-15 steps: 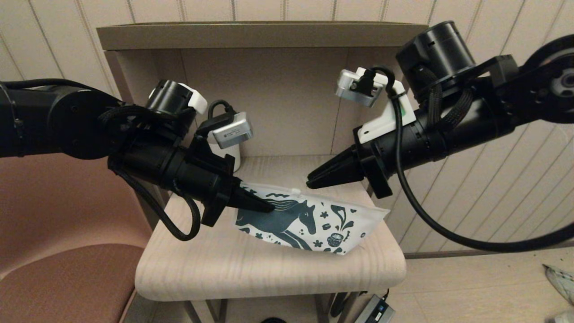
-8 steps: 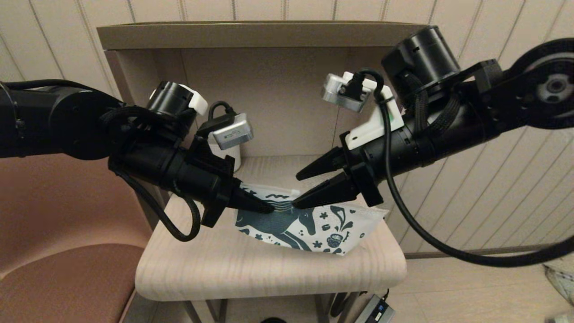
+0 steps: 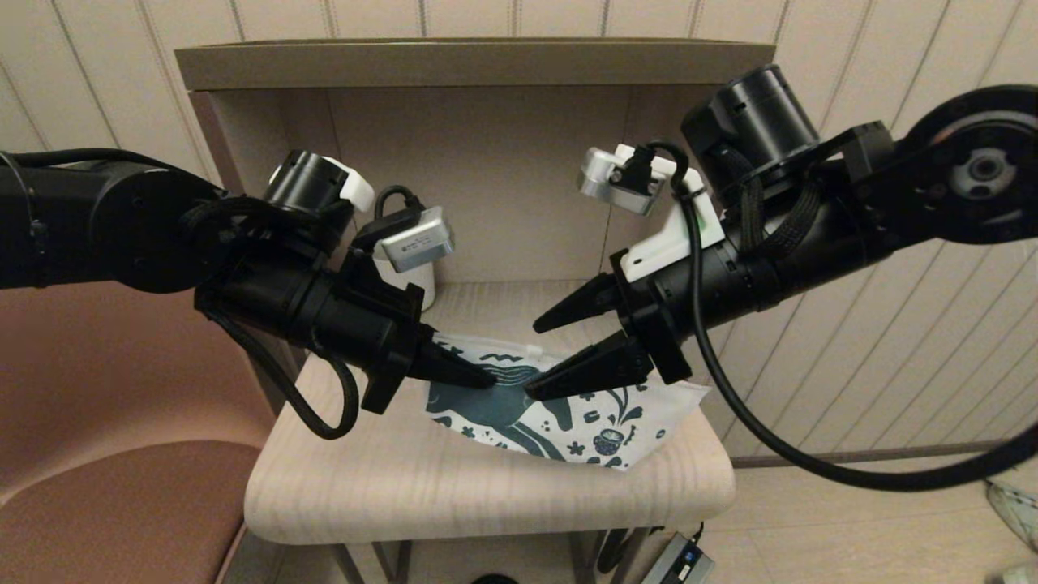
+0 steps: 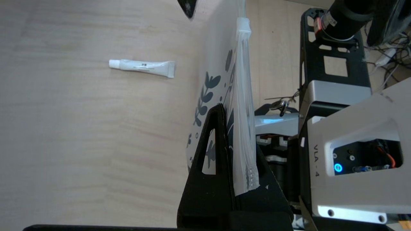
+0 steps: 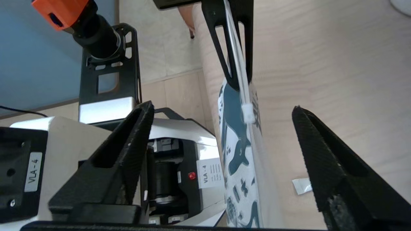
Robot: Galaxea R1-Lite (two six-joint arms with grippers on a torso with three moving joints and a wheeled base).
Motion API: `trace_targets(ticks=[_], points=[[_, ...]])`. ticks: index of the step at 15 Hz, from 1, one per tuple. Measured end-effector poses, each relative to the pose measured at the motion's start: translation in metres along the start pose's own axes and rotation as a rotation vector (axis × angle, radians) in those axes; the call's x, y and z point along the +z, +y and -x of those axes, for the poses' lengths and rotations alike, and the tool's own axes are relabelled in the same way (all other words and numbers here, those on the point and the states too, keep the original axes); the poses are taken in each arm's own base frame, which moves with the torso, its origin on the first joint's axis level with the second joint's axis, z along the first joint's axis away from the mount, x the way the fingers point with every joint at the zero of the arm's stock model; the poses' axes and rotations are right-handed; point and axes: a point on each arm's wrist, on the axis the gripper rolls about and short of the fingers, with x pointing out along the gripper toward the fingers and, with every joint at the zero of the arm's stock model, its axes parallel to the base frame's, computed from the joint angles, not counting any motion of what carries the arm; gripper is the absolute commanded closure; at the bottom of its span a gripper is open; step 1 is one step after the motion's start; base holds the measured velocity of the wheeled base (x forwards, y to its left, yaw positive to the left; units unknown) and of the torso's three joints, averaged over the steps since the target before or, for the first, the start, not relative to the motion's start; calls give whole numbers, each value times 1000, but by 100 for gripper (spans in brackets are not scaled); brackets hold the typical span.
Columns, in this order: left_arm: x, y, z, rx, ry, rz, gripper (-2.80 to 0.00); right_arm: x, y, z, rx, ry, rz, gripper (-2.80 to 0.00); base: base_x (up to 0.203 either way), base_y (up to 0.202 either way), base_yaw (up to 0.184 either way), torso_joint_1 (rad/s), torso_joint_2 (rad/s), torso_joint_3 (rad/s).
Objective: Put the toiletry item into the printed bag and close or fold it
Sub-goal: Open the storage bag
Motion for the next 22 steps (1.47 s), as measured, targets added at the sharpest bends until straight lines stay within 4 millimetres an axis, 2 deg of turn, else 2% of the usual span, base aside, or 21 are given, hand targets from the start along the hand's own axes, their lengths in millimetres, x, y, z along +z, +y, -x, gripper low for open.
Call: trace_targets(ticks=[11, 12, 22], points=[[-1, 1, 1, -9, -9, 5, 0, -3, -4, -5, 4, 5, -2, -280, 0, 0, 0, 0, 0, 0], [-1, 2, 1, -10, -9, 5, 0, -3, -4, -6, 4, 6, -2, 0, 0, 0, 0, 0, 0, 0], [-1, 2, 1, -8, -10, 6, 0, -6, -3, -5, 50, -7, -15, 0, 0, 0, 0, 0, 0, 0]])
